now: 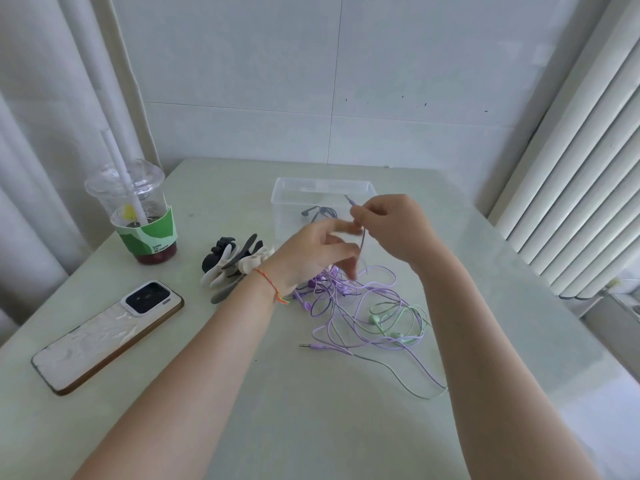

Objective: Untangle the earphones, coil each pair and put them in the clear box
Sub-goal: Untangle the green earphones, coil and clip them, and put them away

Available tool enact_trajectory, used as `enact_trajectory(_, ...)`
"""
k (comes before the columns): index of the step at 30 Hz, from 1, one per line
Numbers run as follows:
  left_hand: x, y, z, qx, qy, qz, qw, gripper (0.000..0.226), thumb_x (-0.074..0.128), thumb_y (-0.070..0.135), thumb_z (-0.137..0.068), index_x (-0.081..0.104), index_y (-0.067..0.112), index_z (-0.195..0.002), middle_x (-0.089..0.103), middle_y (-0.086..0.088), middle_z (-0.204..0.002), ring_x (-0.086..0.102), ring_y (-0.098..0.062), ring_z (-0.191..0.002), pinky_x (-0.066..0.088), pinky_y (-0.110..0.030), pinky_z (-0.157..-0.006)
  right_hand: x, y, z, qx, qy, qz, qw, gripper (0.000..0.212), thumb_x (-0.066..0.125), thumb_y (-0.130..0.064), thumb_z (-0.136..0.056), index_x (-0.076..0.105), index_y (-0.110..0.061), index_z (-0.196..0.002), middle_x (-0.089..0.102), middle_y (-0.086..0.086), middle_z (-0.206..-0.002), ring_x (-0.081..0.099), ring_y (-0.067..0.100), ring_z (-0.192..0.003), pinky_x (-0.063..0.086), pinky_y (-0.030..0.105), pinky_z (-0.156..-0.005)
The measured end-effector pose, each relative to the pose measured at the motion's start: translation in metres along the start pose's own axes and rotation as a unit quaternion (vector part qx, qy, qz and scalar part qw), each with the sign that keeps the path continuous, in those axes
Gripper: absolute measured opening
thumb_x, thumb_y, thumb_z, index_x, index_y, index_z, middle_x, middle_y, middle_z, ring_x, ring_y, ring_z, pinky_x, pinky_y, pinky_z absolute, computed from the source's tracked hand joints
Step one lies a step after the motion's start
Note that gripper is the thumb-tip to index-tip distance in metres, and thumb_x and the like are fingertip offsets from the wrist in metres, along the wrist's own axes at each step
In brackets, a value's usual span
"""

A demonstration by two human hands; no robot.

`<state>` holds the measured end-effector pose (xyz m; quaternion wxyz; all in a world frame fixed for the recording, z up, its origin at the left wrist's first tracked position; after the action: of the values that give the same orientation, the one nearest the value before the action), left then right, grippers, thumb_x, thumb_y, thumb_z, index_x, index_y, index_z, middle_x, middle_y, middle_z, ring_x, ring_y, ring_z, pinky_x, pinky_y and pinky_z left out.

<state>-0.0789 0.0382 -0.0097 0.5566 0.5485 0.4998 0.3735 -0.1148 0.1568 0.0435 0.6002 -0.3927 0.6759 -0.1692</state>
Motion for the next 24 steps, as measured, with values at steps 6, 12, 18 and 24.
enact_trajectory(6, -0.027, 0.003, 0.004, -0.015, 0.065, -0.087, 0.994, 0.021, 0.068, 0.040, -0.084, 0.074, 0.020, -0.086, 0.046, -0.001, -0.063, 0.042, -0.013, -0.058, 0.039, -0.028, -0.067, -0.026, 0.034, -0.004, 0.103, 0.079, 0.001, 0.991, 0.031, 0.054, -0.021, -0.092, 0.066, -0.002, -0.071, 0.051, 0.005, -0.055, 0.044, 0.022, -0.052, 0.036, 0.026, -0.054)
enact_trajectory(12, -0.002, 0.005, -0.003, 0.029, 0.033, 0.017, 0.999, 0.048, 0.073, 0.016, -0.074, 0.056, 0.011, -0.119, 0.070, -0.003, -0.087, 0.068, -0.019, -0.087, 0.050, -0.037, -0.092, 0.010, 0.004, 0.008, 0.063, -0.118, -0.258, 0.957, 0.022, 0.062, -0.020, -0.094, 0.067, -0.002, -0.084, 0.064, 0.007, -0.062, 0.049, 0.015, -0.040, 0.039, 0.024, -0.044)
enact_trajectory(18, -0.046, 0.012, 0.008, 0.001, 0.168, -0.078, 0.983, 0.024, 0.068, 0.014, -0.086, 0.063, 0.011, -0.063, 0.050, 0.008, -0.041, 0.044, -0.015, -0.044, 0.043, -0.027, -0.060, -0.014, 0.036, -0.002, 0.115, 0.014, -0.209, 0.971, 0.024, 0.059, -0.019, -0.096, 0.062, -0.006, -0.076, 0.062, -0.003, -0.049, 0.049, 0.010, -0.032, 0.035, 0.018, -0.035)
enact_trajectory(24, -0.060, 0.006, 0.004, 0.033, 0.147, 0.325, 0.934, 0.022, 0.062, 0.018, -0.078, 0.052, 0.013, -0.059, 0.052, -0.004, -0.059, 0.060, -0.023, -0.061, 0.056, -0.036, -0.072, -0.017, 0.064, -0.004, 0.185, 0.000, 0.112, 0.976, 0.030, 0.048, -0.017, -0.087, 0.065, 0.000, -0.069, 0.064, 0.003, -0.051, 0.054, 0.013, -0.037, 0.043, 0.022, -0.051)
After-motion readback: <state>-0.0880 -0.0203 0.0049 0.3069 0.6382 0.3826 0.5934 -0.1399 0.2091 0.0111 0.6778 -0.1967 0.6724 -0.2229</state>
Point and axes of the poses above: each hand's wrist, its own z-axis away from the middle knuckle, its own x-axis out of the palm, y = z × x, the point moved 7 cm from there along -z, towards the middle knuckle
